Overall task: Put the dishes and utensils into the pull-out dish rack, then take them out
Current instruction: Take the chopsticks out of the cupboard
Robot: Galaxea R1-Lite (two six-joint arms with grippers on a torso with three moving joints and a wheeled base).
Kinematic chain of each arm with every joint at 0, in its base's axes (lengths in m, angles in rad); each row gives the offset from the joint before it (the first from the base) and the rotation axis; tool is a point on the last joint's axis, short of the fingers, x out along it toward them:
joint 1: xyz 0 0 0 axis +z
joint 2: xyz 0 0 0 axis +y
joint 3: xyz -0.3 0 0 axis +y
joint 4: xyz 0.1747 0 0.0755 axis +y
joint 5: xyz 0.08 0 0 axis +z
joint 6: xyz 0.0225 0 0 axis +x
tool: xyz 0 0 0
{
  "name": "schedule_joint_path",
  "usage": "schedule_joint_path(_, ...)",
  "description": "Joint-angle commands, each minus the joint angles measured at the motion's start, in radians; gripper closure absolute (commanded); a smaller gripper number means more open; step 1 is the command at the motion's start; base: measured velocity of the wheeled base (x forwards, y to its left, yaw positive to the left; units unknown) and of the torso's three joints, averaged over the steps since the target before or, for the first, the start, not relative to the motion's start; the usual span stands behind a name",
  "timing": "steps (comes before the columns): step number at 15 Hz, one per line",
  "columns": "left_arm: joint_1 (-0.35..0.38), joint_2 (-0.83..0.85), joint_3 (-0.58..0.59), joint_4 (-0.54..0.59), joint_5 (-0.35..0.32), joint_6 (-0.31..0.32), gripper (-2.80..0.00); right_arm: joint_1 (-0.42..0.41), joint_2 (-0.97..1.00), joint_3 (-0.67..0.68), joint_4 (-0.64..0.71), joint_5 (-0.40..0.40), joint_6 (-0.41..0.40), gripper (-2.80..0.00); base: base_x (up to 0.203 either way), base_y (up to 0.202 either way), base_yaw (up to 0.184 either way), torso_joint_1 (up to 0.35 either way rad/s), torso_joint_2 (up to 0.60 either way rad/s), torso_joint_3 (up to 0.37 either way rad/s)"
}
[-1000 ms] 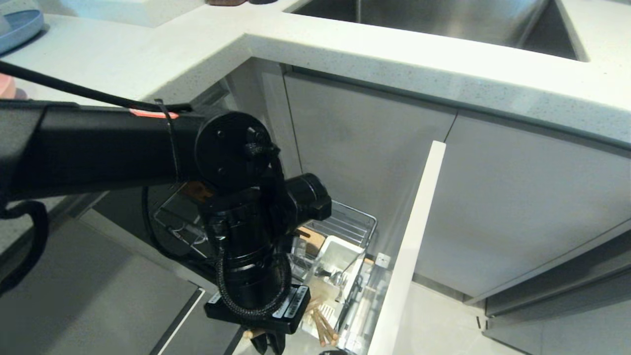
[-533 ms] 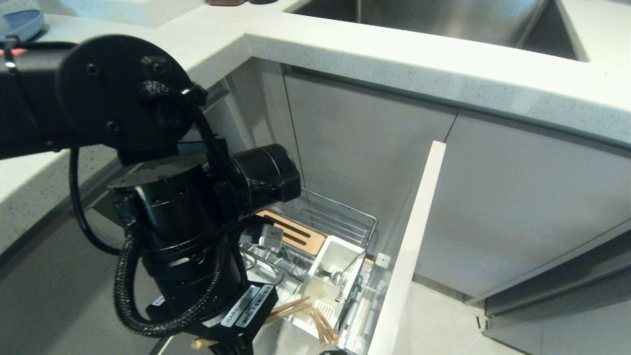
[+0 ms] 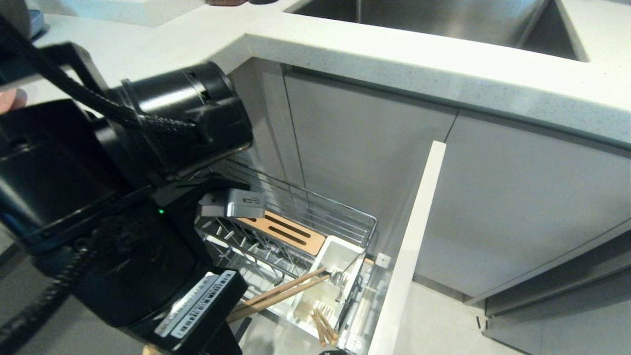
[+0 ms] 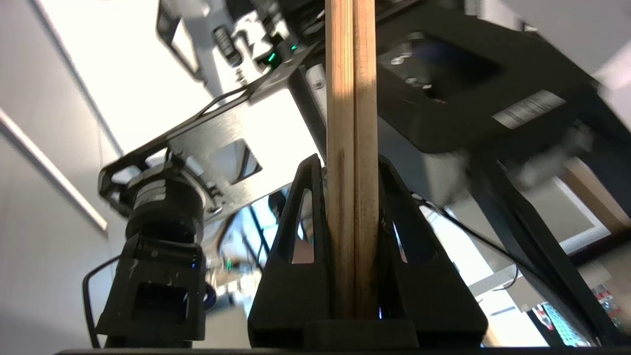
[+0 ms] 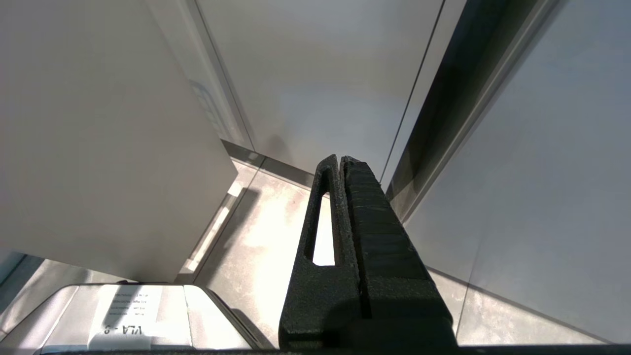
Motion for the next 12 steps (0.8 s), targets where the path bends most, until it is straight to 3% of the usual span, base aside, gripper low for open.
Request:
schedule_joint_path(1,-0.014,-0.051,-0.032,0.007,-0.001,-0.005,0.0,0.0,0.0,0.002,0.0,0.0,0.0,0.0,0.0,0.0,0.0,0.0,0.0,0.0)
schedule_joint_path(8,-0.012,-0.214,-0.052,-0.007,0.061,-0.038,0.0,0.0,0.0,0.002,-0.001,0.0,-0.001,0.0,0.0,0.0,0.0,0.0,0.0,0.0)
schedule_joint_path(12,-0.01,-0.282,-0.052,-0.184,0.157,-0.038,0.0,0.0,0.0,0.002,0.0,-0.001,-0.001,0.0,0.0,0.0,0.0,0.0,0.0,0.0)
